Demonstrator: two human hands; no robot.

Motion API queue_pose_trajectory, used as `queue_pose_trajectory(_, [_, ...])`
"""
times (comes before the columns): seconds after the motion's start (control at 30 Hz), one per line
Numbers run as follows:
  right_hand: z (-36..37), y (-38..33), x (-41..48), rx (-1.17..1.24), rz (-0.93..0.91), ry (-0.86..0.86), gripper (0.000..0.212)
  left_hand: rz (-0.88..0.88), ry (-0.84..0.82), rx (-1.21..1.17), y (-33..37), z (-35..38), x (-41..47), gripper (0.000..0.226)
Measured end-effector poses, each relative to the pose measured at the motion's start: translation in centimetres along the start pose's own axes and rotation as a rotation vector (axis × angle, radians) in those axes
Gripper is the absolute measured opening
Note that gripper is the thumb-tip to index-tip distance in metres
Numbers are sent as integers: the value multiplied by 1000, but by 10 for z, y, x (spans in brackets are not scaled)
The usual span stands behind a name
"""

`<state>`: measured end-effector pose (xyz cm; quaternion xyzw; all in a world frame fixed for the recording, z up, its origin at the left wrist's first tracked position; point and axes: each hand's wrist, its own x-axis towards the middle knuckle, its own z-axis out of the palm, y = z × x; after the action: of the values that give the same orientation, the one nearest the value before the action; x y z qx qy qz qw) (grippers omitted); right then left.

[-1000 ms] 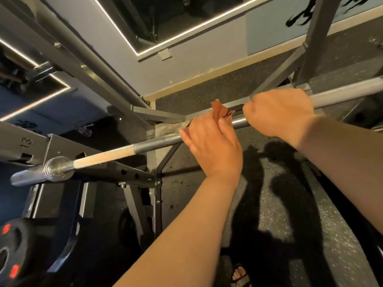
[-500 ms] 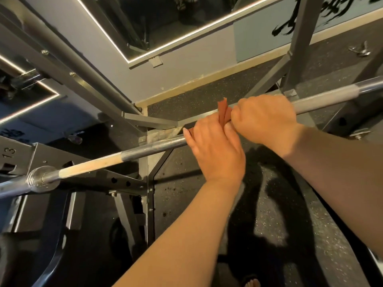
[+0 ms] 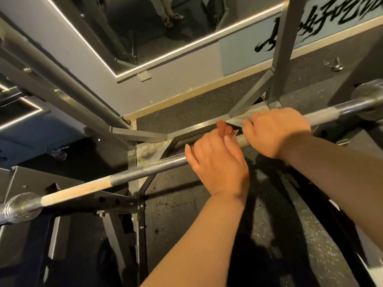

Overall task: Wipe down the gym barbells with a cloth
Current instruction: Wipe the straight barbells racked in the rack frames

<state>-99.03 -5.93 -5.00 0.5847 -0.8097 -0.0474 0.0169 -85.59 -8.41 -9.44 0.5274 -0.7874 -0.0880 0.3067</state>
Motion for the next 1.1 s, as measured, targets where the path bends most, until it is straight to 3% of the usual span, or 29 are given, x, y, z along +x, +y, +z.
queue_pose_trajectory(0.17, [1, 2, 2, 135, 62, 3, 54, 248, -248, 52, -10, -11, 2, 39])
queue_pose_trajectory(0.23, [3, 2, 1, 116, 47, 8, 54, 293, -222, 81, -38, -25, 4, 38])
queue_pose_trajectory(0.33, [4, 2, -6, -4, 11, 62, 35, 99, -92, 77, -62, -34, 6, 35])
queue_pose_trajectory(0.4, [0, 1, -7, 24, 3, 100, 34, -3, -38, 83, -57, -27, 6, 35])
queue_pose_trajectory(0.53, [2, 13, -8, 61, -180, 76, 30, -59, -2, 102, -45, -20, 9, 38])
queue_pose_trajectory(0.67, [11, 39, -18, -20, -15, 165, 20, -86, -10, 116, -43, -24, 9, 43])
queue_pose_trajectory(0.73, [13, 38, -15, -75, -29, 153, 22, -143, -7, 106, -27, -19, 10, 46])
queue_pose_trajectory(0.93, [11, 38, -14, -106, -115, 139, 30, 93, -130, 32, 28, 5, -6, 39])
queue_pose_trajectory(1.03, [14, 42, -13, -93, -154, 178, 42, 281, -255, 81, 7, -9, 0, 42])
queue_pose_trajectory(1.1, [21, 44, -9, -36, -119, 228, 53, 277, -210, 123, -18, -20, 3, 37])
